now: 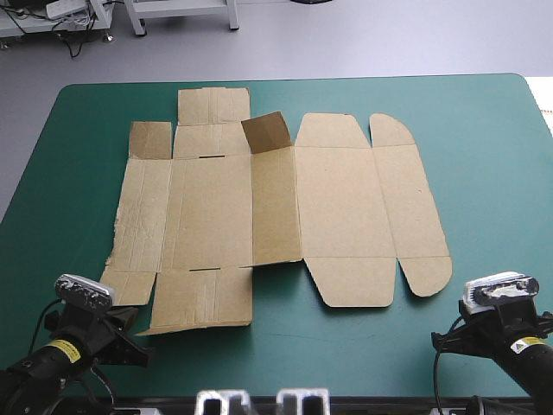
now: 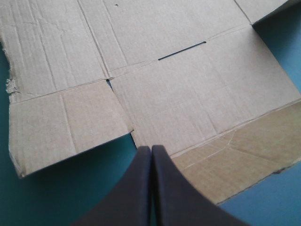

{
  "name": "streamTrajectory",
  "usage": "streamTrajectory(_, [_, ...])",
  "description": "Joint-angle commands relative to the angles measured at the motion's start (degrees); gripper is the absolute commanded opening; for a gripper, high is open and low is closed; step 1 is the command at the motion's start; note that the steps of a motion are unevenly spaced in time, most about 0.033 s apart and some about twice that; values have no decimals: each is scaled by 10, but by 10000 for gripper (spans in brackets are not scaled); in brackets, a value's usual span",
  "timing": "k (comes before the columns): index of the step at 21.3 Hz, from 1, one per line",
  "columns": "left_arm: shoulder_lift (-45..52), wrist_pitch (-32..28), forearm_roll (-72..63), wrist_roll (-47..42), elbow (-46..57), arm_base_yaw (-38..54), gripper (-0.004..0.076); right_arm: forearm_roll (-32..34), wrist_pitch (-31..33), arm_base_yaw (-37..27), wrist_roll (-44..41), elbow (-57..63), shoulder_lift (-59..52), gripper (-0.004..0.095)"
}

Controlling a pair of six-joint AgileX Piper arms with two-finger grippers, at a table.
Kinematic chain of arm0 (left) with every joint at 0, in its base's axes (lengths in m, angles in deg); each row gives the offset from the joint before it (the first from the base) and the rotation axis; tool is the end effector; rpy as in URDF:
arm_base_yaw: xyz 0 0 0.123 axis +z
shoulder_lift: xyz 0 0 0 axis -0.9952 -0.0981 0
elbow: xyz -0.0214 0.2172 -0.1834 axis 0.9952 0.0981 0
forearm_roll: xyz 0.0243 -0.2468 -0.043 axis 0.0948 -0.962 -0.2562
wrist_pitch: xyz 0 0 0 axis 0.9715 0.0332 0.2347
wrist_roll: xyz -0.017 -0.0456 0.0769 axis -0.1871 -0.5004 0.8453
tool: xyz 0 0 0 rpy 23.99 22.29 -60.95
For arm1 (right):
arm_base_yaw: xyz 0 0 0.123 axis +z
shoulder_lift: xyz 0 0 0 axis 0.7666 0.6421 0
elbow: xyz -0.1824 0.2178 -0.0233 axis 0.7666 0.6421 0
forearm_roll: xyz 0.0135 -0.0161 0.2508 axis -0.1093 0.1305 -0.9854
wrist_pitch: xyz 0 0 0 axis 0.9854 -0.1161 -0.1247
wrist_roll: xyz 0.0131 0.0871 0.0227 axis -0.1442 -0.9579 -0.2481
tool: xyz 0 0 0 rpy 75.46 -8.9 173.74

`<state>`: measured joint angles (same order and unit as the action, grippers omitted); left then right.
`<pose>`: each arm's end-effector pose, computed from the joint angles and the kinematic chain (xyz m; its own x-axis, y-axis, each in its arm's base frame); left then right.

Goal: Fold the box

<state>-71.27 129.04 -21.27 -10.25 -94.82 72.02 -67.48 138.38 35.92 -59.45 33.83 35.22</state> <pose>0.0619 -0.0229 0.2670 -0.6615 0.2182 -0.7175 0.3316 0.9432 -0.0190 0.0641 0.0110 0.2781 -0.6441 -0.1274 -0.7543 -0.1668 0.9857 -0.0241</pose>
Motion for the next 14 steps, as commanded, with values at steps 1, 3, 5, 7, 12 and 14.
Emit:
streamTrajectory(1, [-6, -34, -3, -5, -15, -2, -10, -14, -29, 1, 0, -12, 3, -24])
streamTrajectory(3, [-6, -34, -3, -5, -15, -2, -10, -14, -29, 1, 0, -12, 3, -24])
streamTrajectory(5, [-6, -34, -3, -5, -15, -2, -10, -14, -29, 1, 0, -12, 3, -25])
streamTrajectory(7, [-6, -34, -3, -5, -15, -2, -10, -14, -29, 1, 0, -12, 3, -24])
streamTrajectory(12, [-6, -28, -3, 12, -21, -2, -10, -14, -29, 1, 0, -12, 3, -24])
streamTrajectory(14, [-8, -18, -5, 12, -42, -2, -10, -14, -29, 1, 0, -12, 3, -24])
